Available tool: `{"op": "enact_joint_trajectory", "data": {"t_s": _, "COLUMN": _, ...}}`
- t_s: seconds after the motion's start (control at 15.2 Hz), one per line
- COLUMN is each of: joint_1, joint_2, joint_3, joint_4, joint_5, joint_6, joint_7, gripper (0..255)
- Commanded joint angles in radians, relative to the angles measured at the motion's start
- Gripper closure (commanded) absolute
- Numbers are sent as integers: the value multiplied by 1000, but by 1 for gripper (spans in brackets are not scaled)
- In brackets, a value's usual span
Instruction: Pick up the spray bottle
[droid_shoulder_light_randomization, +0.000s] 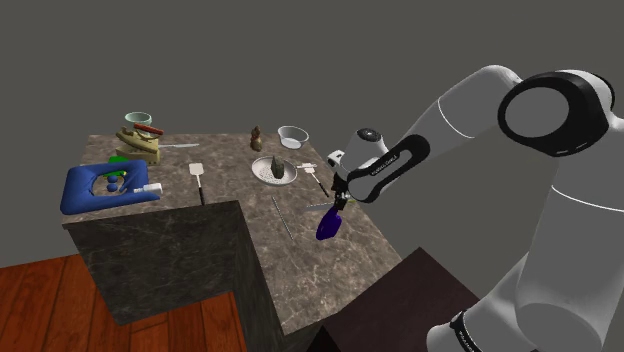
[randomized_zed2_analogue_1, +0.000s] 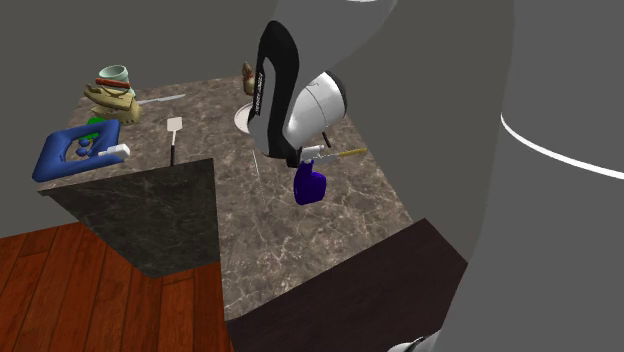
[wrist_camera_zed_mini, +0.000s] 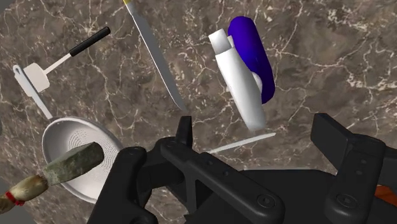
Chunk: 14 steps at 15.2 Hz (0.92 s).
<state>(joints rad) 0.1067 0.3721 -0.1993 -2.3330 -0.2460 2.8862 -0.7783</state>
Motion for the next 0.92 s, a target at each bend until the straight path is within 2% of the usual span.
{"op": "enact_joint_trajectory", "data": {"t_s": 0.0, "joint_1": 1, "joint_2": 24, "joint_3": 0, "joint_4": 8, "joint_5": 0, "joint_6": 16, "joint_7": 5, "gripper": 0}}
{"op": "enact_joint_trajectory", "data": {"t_s": 0.07, "joint_1": 1, "joint_2": 24, "joint_3": 0, "joint_4": 8, "joint_5": 0, "joint_6": 16, "joint_7": 5, "gripper": 0}}
{"op": "enact_joint_trajectory", "data": {"t_s": 0.13, "joint_1": 2, "joint_2": 24, "joint_3": 0, "joint_4": 7, "joint_5": 0, "joint_6": 18, "joint_7": 5, "gripper": 255}}
{"op": "enact_joint_trajectory", "data": {"t_s": 0.66, "joint_1": 2, "joint_2": 24, "joint_3": -1, "joint_4": 5, "joint_5": -1, "joint_6": 19, "joint_7": 6, "gripper": 255}}
{"op": "enact_joint_trajectory", "data": {"t_s": 0.86, "joint_1": 1, "joint_2": -3, "joint_3": 1, "joint_4": 3, "joint_5": 1, "joint_6": -6, "joint_7": 0, "gripper": 255}}
